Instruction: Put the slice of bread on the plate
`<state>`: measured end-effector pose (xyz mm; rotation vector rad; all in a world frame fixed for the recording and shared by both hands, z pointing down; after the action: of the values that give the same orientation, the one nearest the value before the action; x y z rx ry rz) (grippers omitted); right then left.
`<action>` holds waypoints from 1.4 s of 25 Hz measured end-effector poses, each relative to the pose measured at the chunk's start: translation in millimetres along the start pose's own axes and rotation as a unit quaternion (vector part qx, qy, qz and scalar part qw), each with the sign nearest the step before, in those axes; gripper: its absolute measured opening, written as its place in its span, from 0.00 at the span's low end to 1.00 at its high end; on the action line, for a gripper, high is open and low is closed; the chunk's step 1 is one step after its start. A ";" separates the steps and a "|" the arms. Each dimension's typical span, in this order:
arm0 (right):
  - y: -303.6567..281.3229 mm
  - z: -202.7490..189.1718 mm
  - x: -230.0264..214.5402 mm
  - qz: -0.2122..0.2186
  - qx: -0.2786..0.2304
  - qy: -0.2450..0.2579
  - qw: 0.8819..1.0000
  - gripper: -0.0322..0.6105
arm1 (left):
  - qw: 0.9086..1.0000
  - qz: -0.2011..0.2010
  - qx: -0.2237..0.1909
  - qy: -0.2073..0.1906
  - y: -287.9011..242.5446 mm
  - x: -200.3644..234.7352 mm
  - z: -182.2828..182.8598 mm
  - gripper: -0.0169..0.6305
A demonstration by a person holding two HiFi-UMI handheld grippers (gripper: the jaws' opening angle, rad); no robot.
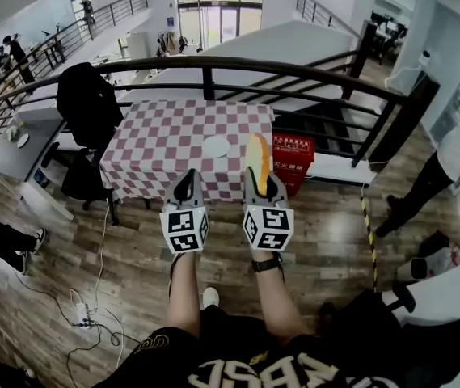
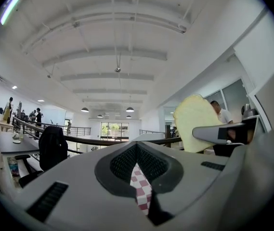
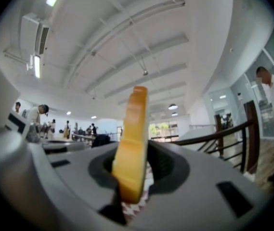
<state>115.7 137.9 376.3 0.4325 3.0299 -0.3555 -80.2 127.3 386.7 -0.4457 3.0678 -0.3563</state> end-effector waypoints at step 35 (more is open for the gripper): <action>-285.8 104.7 -55.6 0.067 -0.017 0.010 0.998 0.20 | 0.999 0.006 -0.037 -0.022 -260.0 98.9 75.0 0.05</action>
<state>91.0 -168.6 342.0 0.6375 3.0005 -0.2936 -98.6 -159.9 374.0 -0.4310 3.0482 -0.2299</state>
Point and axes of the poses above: the fingertips, and each gripper's own axes: y backward along the fingers, x to its left, z out of its top, the point moved 8 cm from there along y, backward along the fingers, and after that the axes turned 15 degrees about x, right-handed, at the moved point
